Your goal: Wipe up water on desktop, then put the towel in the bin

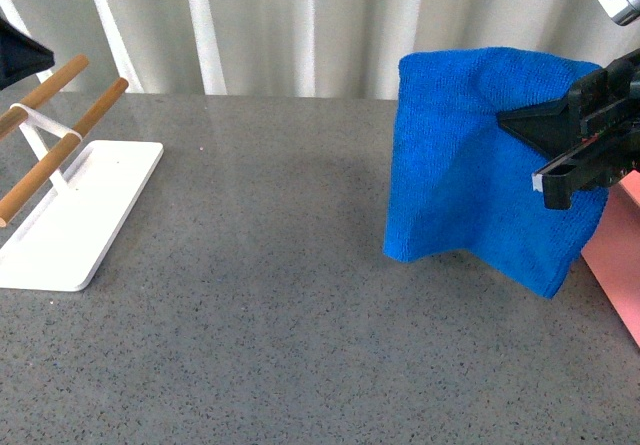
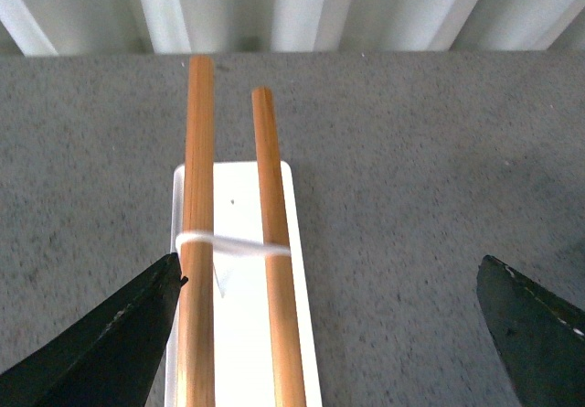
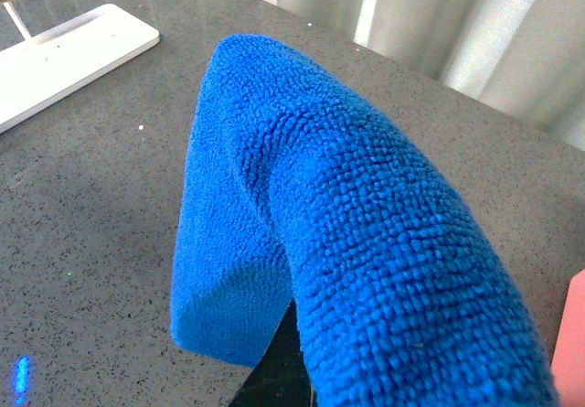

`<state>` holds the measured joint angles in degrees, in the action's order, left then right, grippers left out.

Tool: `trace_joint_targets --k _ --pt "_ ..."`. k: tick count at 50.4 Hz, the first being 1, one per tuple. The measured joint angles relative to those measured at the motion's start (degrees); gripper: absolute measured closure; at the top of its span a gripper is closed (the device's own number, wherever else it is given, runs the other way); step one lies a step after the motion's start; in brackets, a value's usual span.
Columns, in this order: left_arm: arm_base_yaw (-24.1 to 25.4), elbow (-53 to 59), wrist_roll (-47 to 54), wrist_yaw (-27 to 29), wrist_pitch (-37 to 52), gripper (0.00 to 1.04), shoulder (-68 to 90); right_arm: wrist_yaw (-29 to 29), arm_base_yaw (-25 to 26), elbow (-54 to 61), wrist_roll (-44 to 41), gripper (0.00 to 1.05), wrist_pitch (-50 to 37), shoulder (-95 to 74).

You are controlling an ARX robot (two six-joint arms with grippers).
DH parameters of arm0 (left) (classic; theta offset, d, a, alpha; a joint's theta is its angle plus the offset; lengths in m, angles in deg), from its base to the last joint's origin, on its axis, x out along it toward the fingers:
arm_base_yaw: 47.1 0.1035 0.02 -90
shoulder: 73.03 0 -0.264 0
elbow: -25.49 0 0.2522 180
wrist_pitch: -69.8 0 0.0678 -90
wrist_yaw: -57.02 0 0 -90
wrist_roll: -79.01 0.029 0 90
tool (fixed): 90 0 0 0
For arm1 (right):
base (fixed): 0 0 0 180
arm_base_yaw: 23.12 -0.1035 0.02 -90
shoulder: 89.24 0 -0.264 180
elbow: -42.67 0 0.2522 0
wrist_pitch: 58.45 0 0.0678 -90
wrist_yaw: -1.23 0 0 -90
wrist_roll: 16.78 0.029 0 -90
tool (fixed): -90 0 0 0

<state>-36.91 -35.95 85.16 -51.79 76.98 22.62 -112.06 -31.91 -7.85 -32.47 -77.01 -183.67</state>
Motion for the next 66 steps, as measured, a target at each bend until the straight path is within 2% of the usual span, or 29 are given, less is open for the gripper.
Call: trace_joint_targets --k 10,12,14,16,18,20,22,37,48,52,66 --pt "3.3 8.6 1.2 -5.4 3.3 0.07 -6.9 -0.4 1.3 0.1 0.0 1.01 -0.1 0.0" --pt "3.3 10.2 0.3 -3.5 7.3 0.10 -6.7 -0.4 1.5 0.1 0.0 1.01 -0.2 0.0" --pt "3.2 12.9 -0.8 0.2 15.4 0.15 -6.5 -0.4 1.6 0.1 0.0 1.01 -0.2 0.0" --pt "3.2 17.8 -2.8 4.3 27.2 0.24 -6.5 -0.4 1.8 0.2 0.0 1.01 -0.2 0.0" --pt "3.2 22.5 -4.1 5.3 36.0 0.34 -7.1 -0.4 2.0 0.2 0.0 1.01 -0.2 0.0" --pt "2.8 26.2 -4.8 6.4 42.7 0.42 -8.0 -0.4 2.1 0.2 0.0 1.01 -0.2 0.0" --pt "2.3 28.5 -5.2 7.2 45.2 0.49 -9.5 -0.5 2.3 0.4 0.0 1.01 -0.2 0.1" --pt "-2.6 38.6 -6.3 11.4 41.8 1.01 -23.1 -0.8 4.2 1.4 0.9 1.01 -0.3 0.6" --pt "-5.3 43.5 -6.3 14.1 34.1 1.01 -35.5 -1.8 5.3 2.0 1.1 1.01 -0.2 2.0" --pt "-8.7 44.6 -6.3 18.5 30.5 1.01 -40.3 -1.8 5.3 2.1 1.5 1.01 -0.3 2.0" --pt "-10.1 46.3 -6.3 18.7 19.8 1.01 -53.3 -1.2 5.1 3.4 2.3 1.01 -0.7 3.4"
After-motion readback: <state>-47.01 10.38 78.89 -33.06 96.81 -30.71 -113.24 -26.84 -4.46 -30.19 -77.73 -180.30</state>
